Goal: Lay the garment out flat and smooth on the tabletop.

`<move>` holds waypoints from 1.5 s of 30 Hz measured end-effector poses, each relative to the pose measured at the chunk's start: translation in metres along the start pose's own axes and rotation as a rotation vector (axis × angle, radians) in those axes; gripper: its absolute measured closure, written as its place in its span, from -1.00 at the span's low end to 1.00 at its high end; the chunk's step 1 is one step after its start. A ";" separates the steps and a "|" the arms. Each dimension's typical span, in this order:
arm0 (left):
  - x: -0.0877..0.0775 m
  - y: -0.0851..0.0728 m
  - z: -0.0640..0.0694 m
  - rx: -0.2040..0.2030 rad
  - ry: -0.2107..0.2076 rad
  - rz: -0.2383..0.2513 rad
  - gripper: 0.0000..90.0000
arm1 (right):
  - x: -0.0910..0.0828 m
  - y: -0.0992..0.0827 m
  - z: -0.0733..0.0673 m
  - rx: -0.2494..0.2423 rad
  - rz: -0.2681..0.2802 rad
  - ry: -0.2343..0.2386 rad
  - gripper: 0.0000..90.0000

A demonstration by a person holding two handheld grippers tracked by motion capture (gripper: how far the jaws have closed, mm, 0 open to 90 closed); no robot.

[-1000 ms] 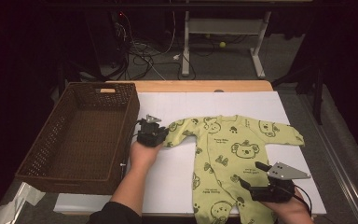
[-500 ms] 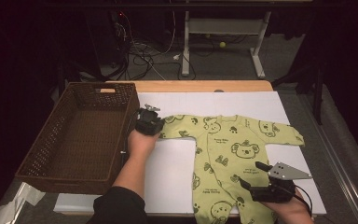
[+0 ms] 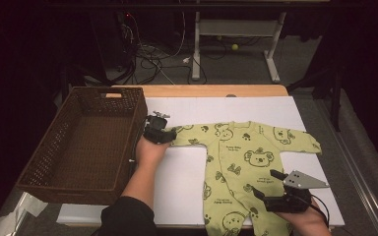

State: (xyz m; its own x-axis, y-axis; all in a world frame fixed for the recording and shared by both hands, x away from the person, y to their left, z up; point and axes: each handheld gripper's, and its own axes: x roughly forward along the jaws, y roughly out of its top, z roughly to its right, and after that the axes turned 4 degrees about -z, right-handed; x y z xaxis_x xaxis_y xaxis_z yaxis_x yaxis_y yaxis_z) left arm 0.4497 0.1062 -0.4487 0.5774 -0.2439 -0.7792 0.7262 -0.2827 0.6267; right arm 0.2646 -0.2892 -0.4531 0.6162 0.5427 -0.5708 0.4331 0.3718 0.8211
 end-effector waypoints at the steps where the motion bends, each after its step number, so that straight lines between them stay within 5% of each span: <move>1: -0.001 0.000 0.001 -0.002 -0.016 0.005 -0.33 | 0.000 0.000 0.000 0.003 0.000 -0.003 -0.79; 9: -0.003 -0.004 0.017 0.034 -0.112 0.026 -0.66 | -0.003 -0.001 0.004 0.029 0.025 -0.016 -0.96; 16: -0.002 -0.005 0.025 0.031 -0.168 -0.025 -1.00 | -0.007 -0.003 0.008 0.050 0.040 -0.061 -1.00; 21: -0.005 -0.006 0.025 0.037 -0.200 -0.030 -1.00 | -0.008 -0.004 0.008 0.054 0.044 -0.070 -1.00; 28: -0.005 -0.008 0.019 -0.004 -0.256 -0.031 -1.00 | -0.006 -0.004 0.010 0.060 0.048 -0.072 -1.00; 38: 0.003 -0.015 0.010 -0.032 -0.257 -0.051 -1.00 | -0.003 -0.004 0.008 0.052 0.041 -0.069 -1.00; 45: 0.007 -0.023 0.006 -0.035 -0.218 -0.075 -1.00 | -0.006 -0.006 0.006 0.047 0.042 -0.063 -1.00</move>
State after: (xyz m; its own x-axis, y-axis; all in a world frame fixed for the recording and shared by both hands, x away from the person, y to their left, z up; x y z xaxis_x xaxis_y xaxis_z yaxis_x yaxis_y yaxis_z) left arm 0.4344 0.1055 -0.4683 0.4304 -0.4190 -0.7995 0.7786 -0.2757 0.5637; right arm 0.2622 -0.2992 -0.4548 0.6739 0.5082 -0.5363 0.4358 0.3128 0.8440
